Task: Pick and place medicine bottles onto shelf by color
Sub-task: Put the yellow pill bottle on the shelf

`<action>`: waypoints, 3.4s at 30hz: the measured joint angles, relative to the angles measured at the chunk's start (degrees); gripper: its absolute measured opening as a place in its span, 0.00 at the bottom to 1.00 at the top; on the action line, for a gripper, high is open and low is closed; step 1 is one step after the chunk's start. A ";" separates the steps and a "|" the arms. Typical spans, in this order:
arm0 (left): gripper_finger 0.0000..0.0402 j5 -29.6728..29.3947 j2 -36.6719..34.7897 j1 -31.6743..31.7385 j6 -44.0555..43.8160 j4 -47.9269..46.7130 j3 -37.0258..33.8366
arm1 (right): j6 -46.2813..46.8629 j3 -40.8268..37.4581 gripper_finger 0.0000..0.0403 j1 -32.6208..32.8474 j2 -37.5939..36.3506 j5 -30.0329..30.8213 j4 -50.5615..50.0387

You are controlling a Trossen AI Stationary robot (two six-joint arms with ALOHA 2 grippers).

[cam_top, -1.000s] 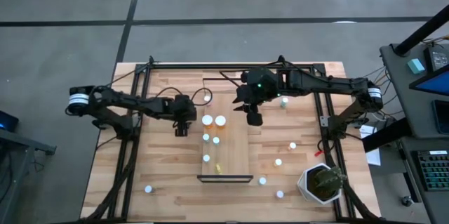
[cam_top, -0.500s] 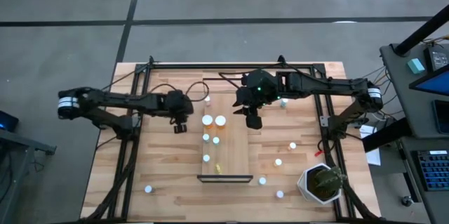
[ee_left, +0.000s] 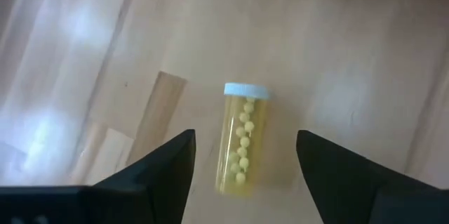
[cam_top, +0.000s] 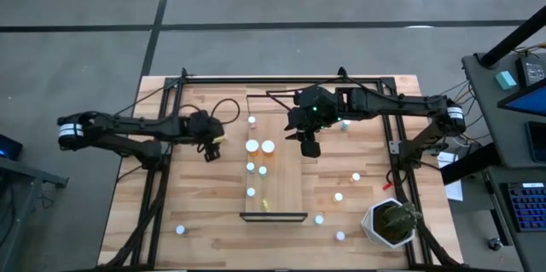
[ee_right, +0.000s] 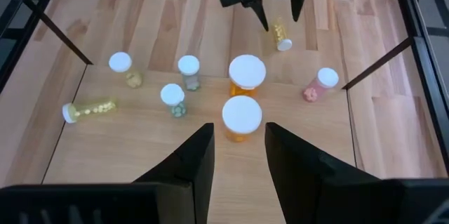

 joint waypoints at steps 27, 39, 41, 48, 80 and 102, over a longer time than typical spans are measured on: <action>0.14 -2.35 3.78 -0.21 -5.37 4.30 0.74 | -0.62 -2.55 0.29 0.00 0.04 0.00 5.64; 0.15 -8.66 -17.77 -5.49 0.72 16.75 -0.20 | -0.38 -11.70 0.32 -0.06 1.87 5.03 36.99; 0.15 -8.63 -19.87 -7.25 2.84 19.94 -0.36 | 1.19 -12.57 0.35 -0.20 3.19 5.02 42.02; 0.15 -8.43 -20.98 -14.01 11.00 32.84 -0.51 | 8.40 -10.82 0.53 -1.05 10.40 5.19 55.74; 0.24 -8.96 -14.05 -16.00 14.11 44.14 -0.52 | 6.93 -6.42 0.24 -1.49 15.32 4.74 58.38; 0.44 -8.71 -15.50 -16.06 13.99 37.34 -0.53 | 9.27 -0.96 0.26 -2.78 14.64 5.08 32.84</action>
